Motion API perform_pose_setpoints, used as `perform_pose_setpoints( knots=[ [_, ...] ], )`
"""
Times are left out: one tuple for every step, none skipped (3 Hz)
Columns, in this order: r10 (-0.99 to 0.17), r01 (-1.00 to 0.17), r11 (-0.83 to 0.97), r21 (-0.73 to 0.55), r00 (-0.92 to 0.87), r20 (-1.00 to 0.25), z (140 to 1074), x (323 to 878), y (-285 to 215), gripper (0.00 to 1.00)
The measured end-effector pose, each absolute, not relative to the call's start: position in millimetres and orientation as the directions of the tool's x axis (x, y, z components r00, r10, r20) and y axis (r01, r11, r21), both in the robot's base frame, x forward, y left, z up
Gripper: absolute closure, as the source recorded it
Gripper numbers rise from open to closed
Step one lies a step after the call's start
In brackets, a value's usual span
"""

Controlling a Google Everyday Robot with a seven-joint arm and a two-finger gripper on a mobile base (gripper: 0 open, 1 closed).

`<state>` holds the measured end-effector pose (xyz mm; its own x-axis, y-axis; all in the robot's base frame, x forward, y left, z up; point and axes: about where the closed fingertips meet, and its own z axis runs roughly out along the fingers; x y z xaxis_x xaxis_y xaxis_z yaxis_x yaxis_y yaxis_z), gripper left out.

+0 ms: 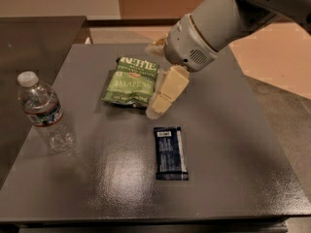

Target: Pick water bottle

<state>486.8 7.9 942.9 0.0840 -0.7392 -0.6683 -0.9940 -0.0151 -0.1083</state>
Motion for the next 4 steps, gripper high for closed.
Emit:
perform_pose_setpoints(
  knots=[
    [-0.677,-0.992,-0.077,-0.095,0.122,-0.725,946,471,54,0.0],
    [-0.63,-0.991,-0.103,-0.091,0.136,-0.764,943,462,93,0.0],
    [-0.598,-0.988,-0.128,-0.082,0.143,-0.789,935,454,126,0.0],
    [-0.574,-0.985,-0.157,-0.068,0.147,-0.805,928,448,152,0.0]
  ],
)
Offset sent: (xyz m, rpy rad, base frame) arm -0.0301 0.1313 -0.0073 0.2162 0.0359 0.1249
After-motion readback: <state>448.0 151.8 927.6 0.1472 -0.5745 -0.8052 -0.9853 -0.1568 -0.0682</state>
